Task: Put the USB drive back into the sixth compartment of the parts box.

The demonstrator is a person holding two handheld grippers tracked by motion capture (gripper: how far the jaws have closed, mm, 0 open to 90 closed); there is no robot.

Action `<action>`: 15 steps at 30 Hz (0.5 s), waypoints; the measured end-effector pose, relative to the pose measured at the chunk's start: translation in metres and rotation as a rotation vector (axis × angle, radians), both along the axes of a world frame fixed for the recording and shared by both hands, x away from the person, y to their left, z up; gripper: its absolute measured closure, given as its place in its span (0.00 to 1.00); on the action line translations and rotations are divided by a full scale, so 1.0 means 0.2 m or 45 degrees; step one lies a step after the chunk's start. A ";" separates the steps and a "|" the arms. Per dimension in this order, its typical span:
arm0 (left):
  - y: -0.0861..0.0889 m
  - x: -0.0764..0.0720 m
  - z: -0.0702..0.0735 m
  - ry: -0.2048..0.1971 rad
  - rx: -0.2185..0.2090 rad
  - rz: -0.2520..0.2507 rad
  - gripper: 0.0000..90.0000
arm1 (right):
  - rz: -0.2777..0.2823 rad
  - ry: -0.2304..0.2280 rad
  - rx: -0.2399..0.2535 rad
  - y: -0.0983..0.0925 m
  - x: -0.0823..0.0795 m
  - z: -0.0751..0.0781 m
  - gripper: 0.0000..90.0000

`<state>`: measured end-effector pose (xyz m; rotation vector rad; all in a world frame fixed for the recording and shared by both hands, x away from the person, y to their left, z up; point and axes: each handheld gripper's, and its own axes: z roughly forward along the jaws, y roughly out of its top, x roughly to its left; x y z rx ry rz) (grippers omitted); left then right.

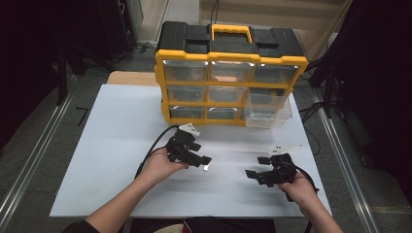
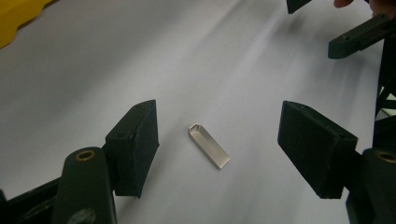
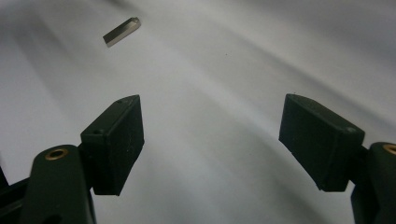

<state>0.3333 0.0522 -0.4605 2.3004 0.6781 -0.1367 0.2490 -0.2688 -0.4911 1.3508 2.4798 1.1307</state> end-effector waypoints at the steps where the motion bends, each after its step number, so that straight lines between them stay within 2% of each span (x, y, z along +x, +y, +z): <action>1: -0.01 0.00 0.00 -0.002 0.002 0.002 0.33 | 0.000 0.002 0.001 0.00 0.00 0.00 0.23; 5: -0.04 0.01 -0.01 -0.008 0.003 0.008 0.33 | 0.001 0.001 0.003 0.00 0.00 0.00 0.23; 9: -0.05 0.01 -0.02 -0.004 0.028 0.006 0.33 | 0.001 0.003 0.002 0.00 0.00 0.00 0.23; 10: -0.05 0.01 -0.03 -0.010 0.038 0.005 0.27 | 0.001 0.002 0.000 0.00 0.00 0.00 0.23; 11: -0.06 0.01 -0.03 -0.011 0.041 0.008 0.27 | 0.001 0.002 0.000 0.00 0.00 0.00 0.23; 12: -0.06 0.01 -0.03 -0.006 0.039 0.008 0.23 | 0.003 0.001 0.000 0.00 0.00 0.00 0.23; 14: -0.05 0.01 -0.04 0.024 0.009 0.003 0.22 | 0.003 0.002 -0.002 0.00 0.00 0.00 0.23; 15: -0.05 0.01 -0.04 0.020 0.013 0.011 0.22 | 0.002 0.002 -0.002 0.00 0.00 0.00 0.23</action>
